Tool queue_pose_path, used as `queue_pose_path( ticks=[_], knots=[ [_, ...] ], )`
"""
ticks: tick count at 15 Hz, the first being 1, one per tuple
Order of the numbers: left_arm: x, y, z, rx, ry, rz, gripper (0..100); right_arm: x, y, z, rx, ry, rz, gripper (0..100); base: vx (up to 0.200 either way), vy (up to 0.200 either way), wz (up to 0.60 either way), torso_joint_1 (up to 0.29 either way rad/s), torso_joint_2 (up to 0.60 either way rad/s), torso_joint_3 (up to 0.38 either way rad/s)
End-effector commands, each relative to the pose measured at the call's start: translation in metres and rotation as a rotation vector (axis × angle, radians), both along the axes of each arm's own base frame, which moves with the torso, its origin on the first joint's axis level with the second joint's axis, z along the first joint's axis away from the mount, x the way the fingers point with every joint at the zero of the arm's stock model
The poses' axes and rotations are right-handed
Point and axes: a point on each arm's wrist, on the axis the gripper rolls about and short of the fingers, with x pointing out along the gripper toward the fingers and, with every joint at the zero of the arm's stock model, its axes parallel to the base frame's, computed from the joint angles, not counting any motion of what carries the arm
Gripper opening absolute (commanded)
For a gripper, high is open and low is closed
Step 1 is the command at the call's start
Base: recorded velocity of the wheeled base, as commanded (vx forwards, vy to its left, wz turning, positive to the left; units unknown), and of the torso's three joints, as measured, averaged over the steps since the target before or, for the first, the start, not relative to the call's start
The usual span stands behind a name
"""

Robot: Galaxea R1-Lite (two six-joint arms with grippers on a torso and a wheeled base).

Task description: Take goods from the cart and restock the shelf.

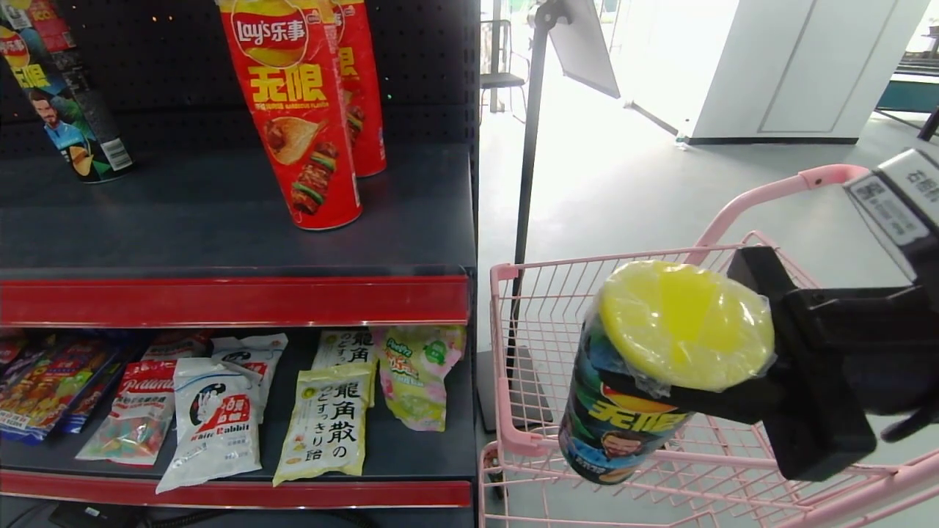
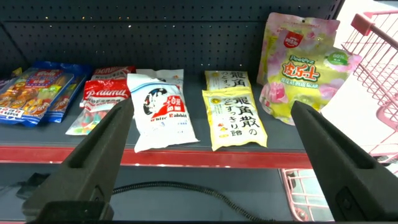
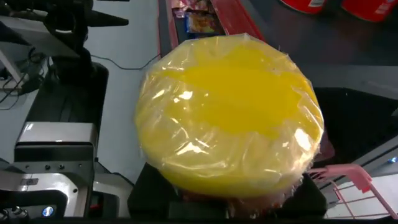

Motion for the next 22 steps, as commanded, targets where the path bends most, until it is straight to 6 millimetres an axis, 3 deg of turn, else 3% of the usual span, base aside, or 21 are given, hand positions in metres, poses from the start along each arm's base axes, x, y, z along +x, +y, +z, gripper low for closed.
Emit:
queue_pose_path(
  ticks=[1,4,9,22],
  knots=[
    [0.000,0.000,0.000,0.000,0.000,0.001,100,0.007,0.007,-0.007,-0.028,0.008,-0.028,0,0.000,0.000,0.00,0.000,0.00,0.000],
    [0.000,0.000,0.000,-0.001,0.002,0.001,100,0.009,0.016,-0.014,-0.062,0.000,-0.034,0,0.000,0.000,0.00,0.000,0.00,0.000],
    [0.000,0.000,0.000,-0.001,0.002,0.001,100,0.009,0.018,-0.007,-0.044,-0.012,-0.021,0,0.000,0.000,0.00,0.037,-0.12,-0.073],
    [0.000,0.000,0.000,0.000,0.000,0.001,100,0.007,0.016,-0.002,-0.029,-0.022,-0.023,0,0.000,0.000,0.00,0.210,-0.53,-0.323]
  ],
)
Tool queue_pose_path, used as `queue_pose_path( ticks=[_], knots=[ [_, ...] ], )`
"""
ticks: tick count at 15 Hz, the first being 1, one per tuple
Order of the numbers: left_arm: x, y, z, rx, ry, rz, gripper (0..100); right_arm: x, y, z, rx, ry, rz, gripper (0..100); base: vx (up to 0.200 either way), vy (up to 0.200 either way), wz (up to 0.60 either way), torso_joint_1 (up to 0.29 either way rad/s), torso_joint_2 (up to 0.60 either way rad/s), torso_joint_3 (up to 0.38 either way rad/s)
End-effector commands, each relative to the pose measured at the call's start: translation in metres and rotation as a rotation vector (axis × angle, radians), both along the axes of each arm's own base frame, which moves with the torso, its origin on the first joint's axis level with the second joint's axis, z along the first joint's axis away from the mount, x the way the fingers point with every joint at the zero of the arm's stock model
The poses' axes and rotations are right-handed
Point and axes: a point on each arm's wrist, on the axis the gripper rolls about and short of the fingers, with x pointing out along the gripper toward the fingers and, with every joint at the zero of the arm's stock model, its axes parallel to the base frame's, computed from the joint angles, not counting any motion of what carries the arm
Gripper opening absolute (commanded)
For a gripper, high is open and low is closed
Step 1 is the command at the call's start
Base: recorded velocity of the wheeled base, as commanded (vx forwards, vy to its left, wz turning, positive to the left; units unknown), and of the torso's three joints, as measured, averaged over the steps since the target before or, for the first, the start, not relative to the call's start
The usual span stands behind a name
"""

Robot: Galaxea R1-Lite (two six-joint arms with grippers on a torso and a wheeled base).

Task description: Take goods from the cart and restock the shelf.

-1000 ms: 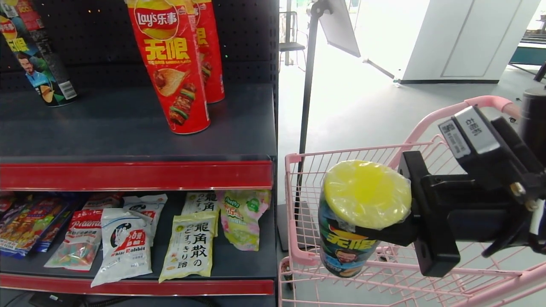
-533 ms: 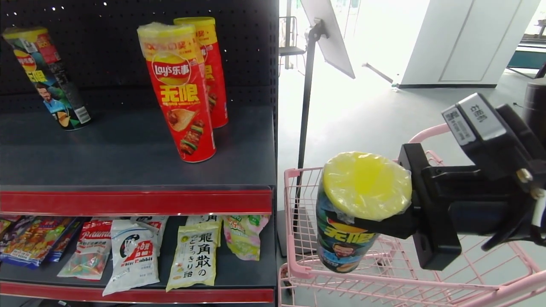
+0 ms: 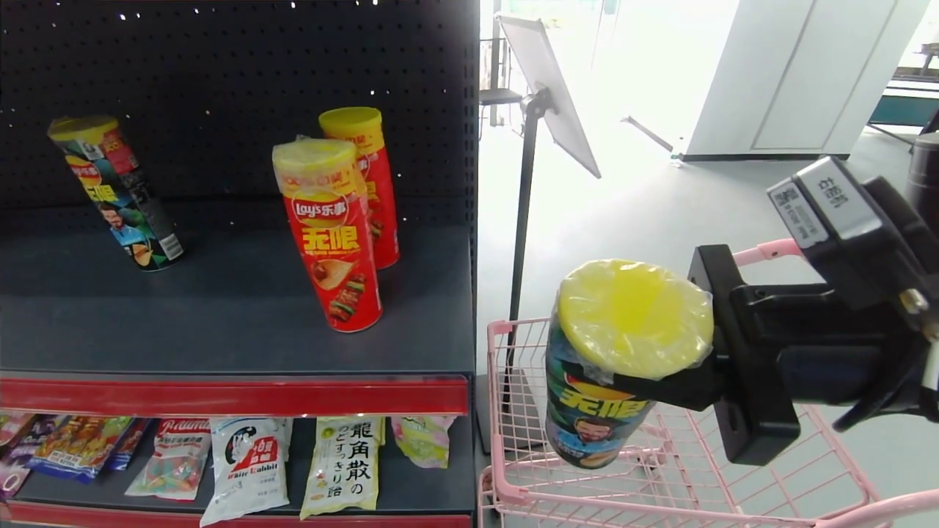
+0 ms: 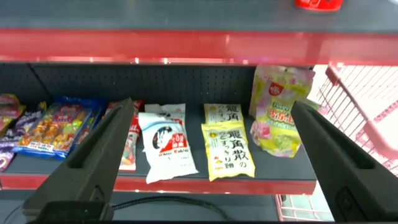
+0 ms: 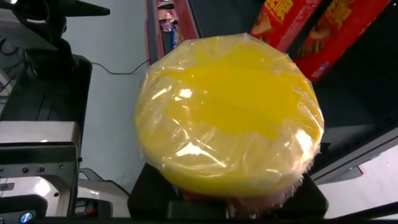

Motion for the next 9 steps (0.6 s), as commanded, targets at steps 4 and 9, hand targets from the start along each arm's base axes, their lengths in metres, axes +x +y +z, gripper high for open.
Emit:
queue_pose_path(
  ticks=[4,9],
  knots=[
    [0.000,0.000,0.000,0.000,0.001,0.001,100,-0.003,-0.002,-0.003,-0.004,0.006,0.008,0,0.000,0.000,0.00,0.215,-0.48,-0.273],
    [0.000,0.000,0.000,0.000,0.002,0.001,100,-0.003,-0.013,-0.002,0.007,0.017,-0.019,0,0.000,0.000,0.00,0.026,-0.06,-0.032]
  ],
)
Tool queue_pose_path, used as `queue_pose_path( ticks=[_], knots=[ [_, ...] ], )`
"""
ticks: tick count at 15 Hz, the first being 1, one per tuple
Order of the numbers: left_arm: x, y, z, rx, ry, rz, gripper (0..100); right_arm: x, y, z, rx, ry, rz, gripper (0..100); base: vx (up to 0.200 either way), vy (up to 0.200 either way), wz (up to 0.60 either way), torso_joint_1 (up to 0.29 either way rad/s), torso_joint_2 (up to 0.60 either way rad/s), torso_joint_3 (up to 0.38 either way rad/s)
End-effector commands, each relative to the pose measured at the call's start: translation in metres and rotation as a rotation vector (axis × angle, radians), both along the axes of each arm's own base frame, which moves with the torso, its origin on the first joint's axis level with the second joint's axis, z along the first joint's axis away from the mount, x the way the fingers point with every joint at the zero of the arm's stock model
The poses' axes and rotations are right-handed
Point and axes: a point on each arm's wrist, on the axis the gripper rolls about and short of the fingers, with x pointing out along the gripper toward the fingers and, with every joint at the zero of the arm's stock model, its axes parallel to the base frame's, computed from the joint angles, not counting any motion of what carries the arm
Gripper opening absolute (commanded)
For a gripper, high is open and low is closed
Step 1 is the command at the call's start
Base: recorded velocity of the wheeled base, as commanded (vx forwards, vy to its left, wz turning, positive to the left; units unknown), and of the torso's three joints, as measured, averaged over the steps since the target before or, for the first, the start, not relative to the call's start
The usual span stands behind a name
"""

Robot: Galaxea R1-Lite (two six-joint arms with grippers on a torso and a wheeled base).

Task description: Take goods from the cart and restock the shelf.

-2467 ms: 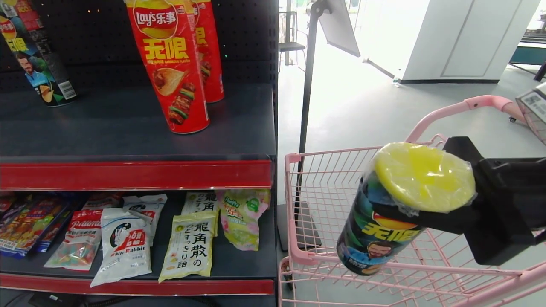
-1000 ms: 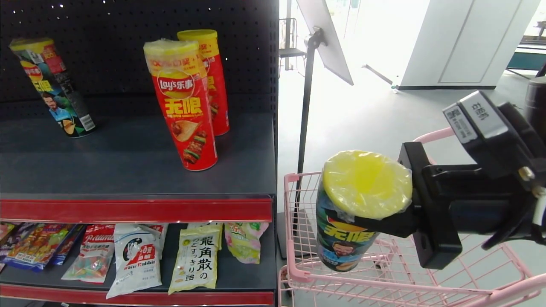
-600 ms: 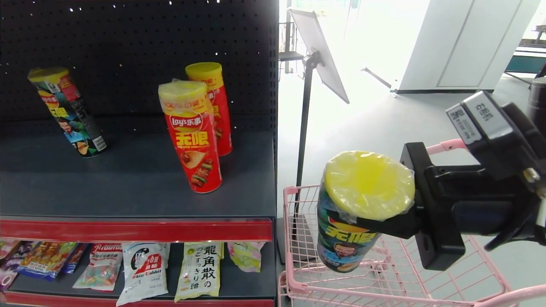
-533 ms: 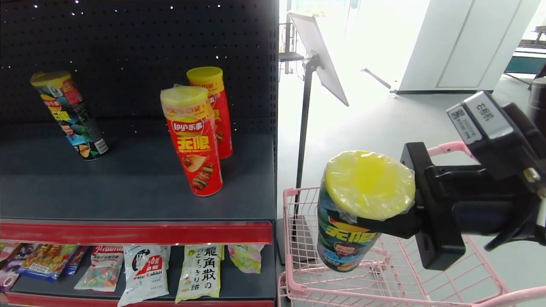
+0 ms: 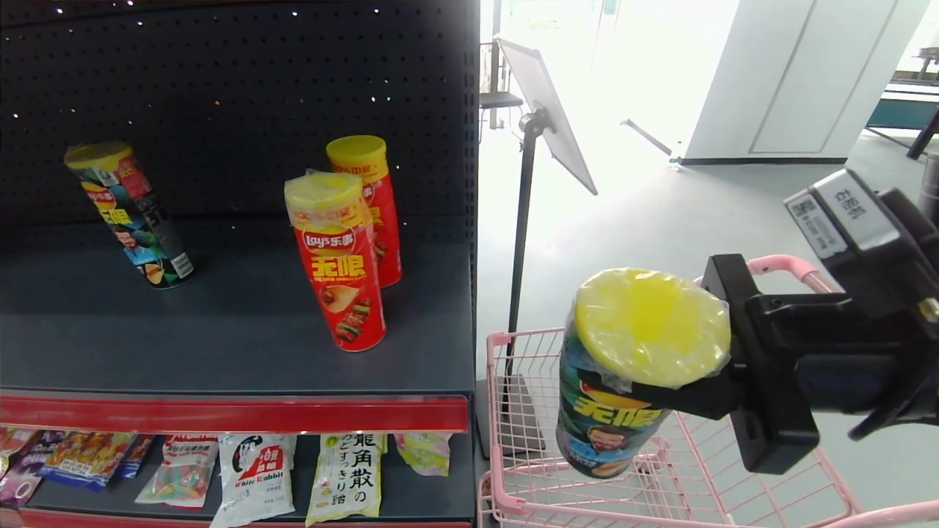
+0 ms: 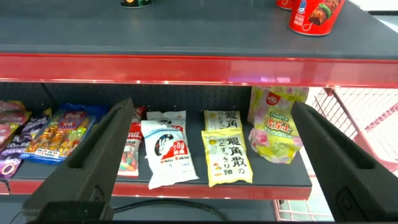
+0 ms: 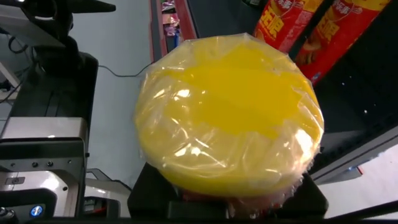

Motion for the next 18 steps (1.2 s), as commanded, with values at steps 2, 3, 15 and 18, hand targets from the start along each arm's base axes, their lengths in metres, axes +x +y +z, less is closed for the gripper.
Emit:
queue_pose_path(
  ticks=[2,3,15,18],
  knots=[
    [0.000,0.000,0.000,-0.001,0.000,0.001,100,-0.009,-0.009,0.002,0.016,0.003,0.005,0,0.000,0.000,0.00,0.000,0.00,0.000],
    [0.000,0.000,0.000,0.000,0.000,0.001,100,-0.015,-0.013,0.004,0.024,-0.007,0.017,0,0.000,0.000,0.00,0.000,0.00,0.000],
    [0.000,0.000,0.000,0.003,0.001,-0.001,100,-0.042,-0.010,0.004,0.031,-0.025,0.065,0,0.000,0.000,0.00,0.000,0.00,0.000],
    [0.000,0.000,0.000,0.000,0.002,0.001,100,-0.042,-0.010,0.002,0.027,-0.011,0.059,0,0.000,0.067,0.00,0.001,0.00,0.001]
  ],
)
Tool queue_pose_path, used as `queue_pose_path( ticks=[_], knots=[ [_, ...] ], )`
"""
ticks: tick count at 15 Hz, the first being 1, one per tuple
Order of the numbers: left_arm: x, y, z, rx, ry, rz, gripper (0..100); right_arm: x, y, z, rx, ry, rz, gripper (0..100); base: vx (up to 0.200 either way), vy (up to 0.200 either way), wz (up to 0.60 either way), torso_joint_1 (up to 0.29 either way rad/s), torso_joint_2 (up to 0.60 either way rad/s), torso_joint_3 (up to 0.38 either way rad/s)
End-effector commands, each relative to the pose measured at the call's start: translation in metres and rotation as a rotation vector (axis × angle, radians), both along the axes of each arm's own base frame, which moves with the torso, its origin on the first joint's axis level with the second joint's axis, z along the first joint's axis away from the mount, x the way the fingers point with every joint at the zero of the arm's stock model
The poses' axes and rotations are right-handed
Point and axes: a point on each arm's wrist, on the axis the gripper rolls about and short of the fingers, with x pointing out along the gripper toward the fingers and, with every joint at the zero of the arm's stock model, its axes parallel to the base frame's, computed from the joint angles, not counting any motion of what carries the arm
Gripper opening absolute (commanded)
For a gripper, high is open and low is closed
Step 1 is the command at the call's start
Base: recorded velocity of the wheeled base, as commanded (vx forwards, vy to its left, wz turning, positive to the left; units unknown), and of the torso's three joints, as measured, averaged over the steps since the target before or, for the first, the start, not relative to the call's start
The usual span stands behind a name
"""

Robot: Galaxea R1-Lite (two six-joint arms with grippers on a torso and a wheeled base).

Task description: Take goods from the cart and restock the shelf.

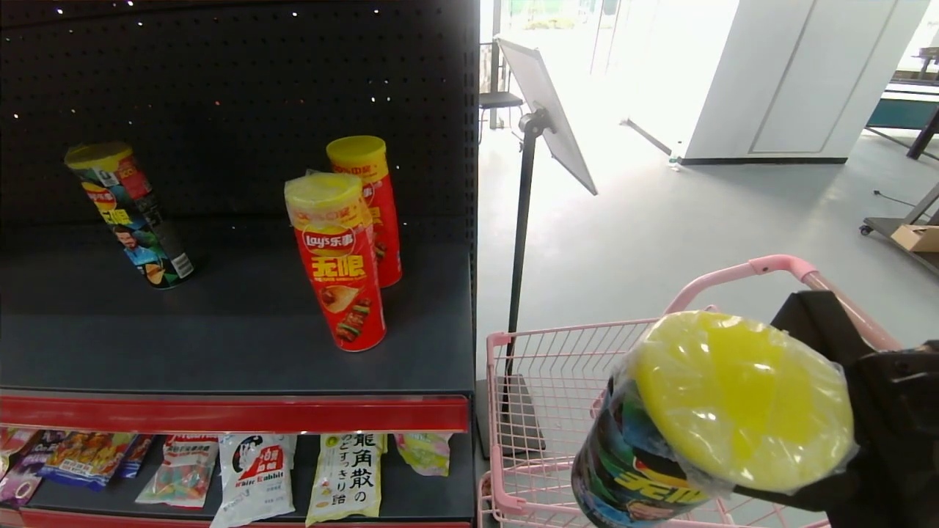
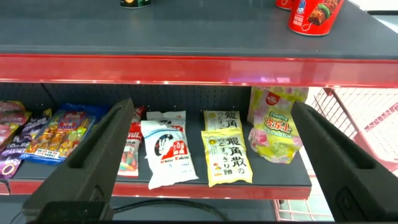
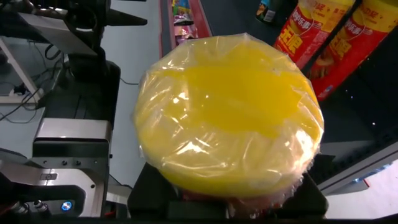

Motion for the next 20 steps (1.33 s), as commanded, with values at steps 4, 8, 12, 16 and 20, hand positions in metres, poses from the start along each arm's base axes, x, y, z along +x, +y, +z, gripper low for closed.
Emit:
queue_pose_path(
  ticks=[4,8,12,16,20],
  knots=[
    [0.0001,0.0000,-0.0002,0.000,0.001,0.001,100,0.0023,0.0029,-0.0017,-0.007,0.004,0.003,0,0.000,0.200,0.00,0.002,0.00,0.000],
    [0.0001,0.0000,-0.0002,0.000,0.001,0.001,100,0.0028,0.0034,-0.0021,-0.008,0.006,0.004,0,0.000,0.200,0.00,0.007,0.00,0.002],
    [0.0001,0.0000,-0.0002,0.000,0.001,0.001,100,0.0011,0.0021,-0.0024,-0.007,0.004,0.006,0,0.000,0.200,0.00,-0.001,0.00,0.002],
    [0.0001,0.0000,-0.0002,0.000,0.001,0.001,100,0.0006,0.0020,-0.0025,-0.007,0.004,0.007,0,0.000,0.200,0.00,0.006,0.00,0.005],
    [0.0001,0.0000,-0.0002,0.000,0.001,0.001,100,-0.0003,0.0015,-0.0028,-0.007,0.003,0.009,0,0.000,0.200,0.00,0.001,0.00,0.002]
  ],
)
